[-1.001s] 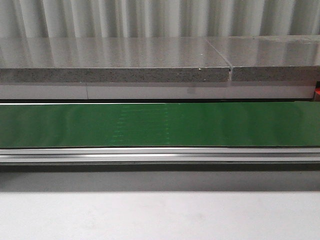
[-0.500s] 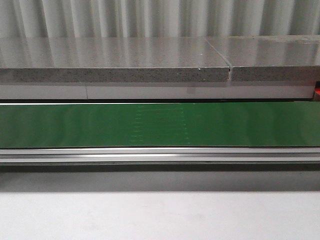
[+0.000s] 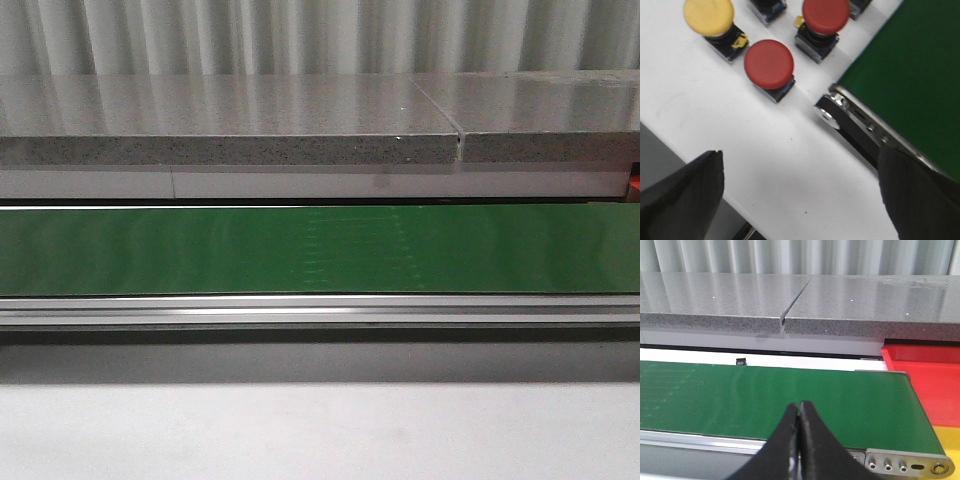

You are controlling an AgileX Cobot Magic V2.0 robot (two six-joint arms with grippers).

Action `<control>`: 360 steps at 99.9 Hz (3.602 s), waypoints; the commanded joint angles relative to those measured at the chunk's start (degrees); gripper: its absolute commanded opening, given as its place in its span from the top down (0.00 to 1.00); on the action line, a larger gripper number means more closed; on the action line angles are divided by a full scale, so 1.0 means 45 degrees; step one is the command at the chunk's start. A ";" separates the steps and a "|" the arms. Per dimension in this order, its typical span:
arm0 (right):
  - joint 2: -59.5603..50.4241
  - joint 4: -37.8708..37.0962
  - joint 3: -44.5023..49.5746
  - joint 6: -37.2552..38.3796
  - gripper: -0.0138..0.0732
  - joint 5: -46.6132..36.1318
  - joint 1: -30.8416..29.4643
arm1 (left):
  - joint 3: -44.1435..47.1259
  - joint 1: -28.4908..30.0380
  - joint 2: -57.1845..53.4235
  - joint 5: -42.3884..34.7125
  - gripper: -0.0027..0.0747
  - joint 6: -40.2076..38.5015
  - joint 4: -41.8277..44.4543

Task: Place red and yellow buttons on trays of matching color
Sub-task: 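Move the left gripper down over the red push-button on the table, then grasp the red push-button with the left gripper and lift it over the belt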

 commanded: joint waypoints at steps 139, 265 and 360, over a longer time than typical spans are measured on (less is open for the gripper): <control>-0.0206 -0.0134 0.0022 -0.0138 0.92 -0.1093 -0.0015 | -0.1946 0.2935 0.5148 -0.2452 0.19 0.2957 -0.0922; -0.0206 -0.0134 0.0022 -0.0138 0.92 -0.1093 -0.0015 | -0.1946 0.2935 0.4251 -0.1832 0.99 0.3302 -0.0920; -0.0206 -0.0134 0.0022 -0.0138 0.92 -0.1093 -0.0015 | -0.5736 0.0638 0.2897 0.0254 0.99 0.7625 -0.4001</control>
